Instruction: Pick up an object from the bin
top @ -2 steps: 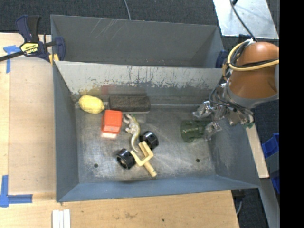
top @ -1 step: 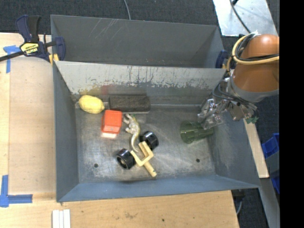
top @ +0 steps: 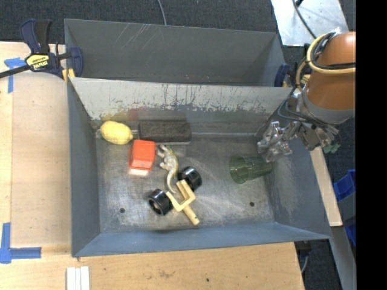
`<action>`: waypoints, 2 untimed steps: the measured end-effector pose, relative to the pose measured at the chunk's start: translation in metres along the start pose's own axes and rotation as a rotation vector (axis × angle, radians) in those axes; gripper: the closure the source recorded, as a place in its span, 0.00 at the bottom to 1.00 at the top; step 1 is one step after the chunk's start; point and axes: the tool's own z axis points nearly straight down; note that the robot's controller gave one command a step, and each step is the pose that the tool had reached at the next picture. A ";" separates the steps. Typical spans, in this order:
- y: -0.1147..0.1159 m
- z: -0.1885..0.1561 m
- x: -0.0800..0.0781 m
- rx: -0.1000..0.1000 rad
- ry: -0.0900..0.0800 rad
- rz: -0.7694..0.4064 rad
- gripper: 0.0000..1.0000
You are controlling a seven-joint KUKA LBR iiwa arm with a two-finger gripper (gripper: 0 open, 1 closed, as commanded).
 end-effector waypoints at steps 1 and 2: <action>0.001 0.062 -0.017 -0.001 0.002 0.021 0.00; 0.000 0.060 -0.018 0.001 -0.002 0.021 0.00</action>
Offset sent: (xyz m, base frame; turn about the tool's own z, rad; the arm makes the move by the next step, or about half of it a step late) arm 0.0000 0.0000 0.0000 0.0000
